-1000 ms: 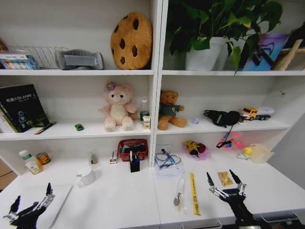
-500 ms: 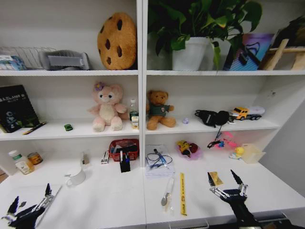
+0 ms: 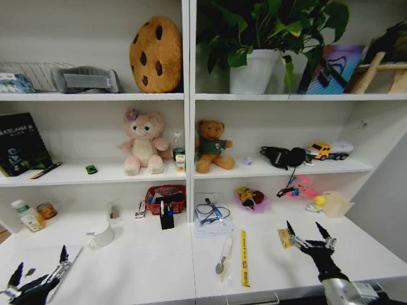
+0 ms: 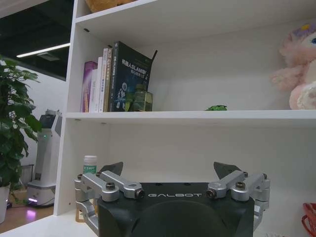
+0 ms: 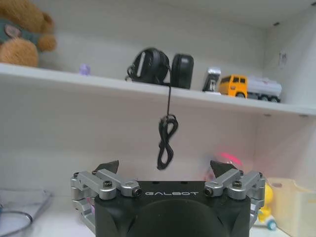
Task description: Organize the objects on the table.
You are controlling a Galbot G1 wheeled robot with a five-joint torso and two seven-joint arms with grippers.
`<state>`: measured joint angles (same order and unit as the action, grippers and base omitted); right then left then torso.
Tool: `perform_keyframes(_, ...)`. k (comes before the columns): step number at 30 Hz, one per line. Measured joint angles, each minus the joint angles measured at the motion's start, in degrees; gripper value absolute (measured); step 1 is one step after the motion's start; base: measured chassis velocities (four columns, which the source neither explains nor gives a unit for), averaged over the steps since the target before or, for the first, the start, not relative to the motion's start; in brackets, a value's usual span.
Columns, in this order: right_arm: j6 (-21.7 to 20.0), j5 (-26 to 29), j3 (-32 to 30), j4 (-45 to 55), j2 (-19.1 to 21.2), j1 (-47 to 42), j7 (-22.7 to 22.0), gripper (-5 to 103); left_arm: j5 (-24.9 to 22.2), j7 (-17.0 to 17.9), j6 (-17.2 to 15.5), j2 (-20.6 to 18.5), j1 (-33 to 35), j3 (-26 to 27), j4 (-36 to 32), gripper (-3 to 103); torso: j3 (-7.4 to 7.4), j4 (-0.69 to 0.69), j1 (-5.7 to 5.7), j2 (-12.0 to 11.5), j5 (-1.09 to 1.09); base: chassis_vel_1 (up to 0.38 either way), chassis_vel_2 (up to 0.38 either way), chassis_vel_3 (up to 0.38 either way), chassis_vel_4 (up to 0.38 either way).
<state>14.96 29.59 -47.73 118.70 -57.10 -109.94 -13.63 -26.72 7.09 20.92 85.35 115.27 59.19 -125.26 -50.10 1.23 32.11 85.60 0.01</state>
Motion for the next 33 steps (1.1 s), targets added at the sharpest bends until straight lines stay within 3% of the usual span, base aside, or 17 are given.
perform_keyframes(10, -1.3, 0.9, 4.1, -12.2, 2.5, 6.8, -0.6, 100, 1.0, 0.0, 0.2, 0.9, 0.5, -0.4, 0.2, 100, 0.00, 0.00, 0.00, 0.0, 0.00, 0.000, 0.000, 0.000, 0.000)
perform_keyframes(33, -2.7, 1.3, 11.9, -24.9, 4.6, 18.9, 0.5, 101, 2.2, 0.4, -2.2, 0.8, -0.8, -1.2, -1.4, 100, 0.00, -0.01, 0.00, 0.0, -0.01, 0.000, 0.000, 0.000, 0.000)
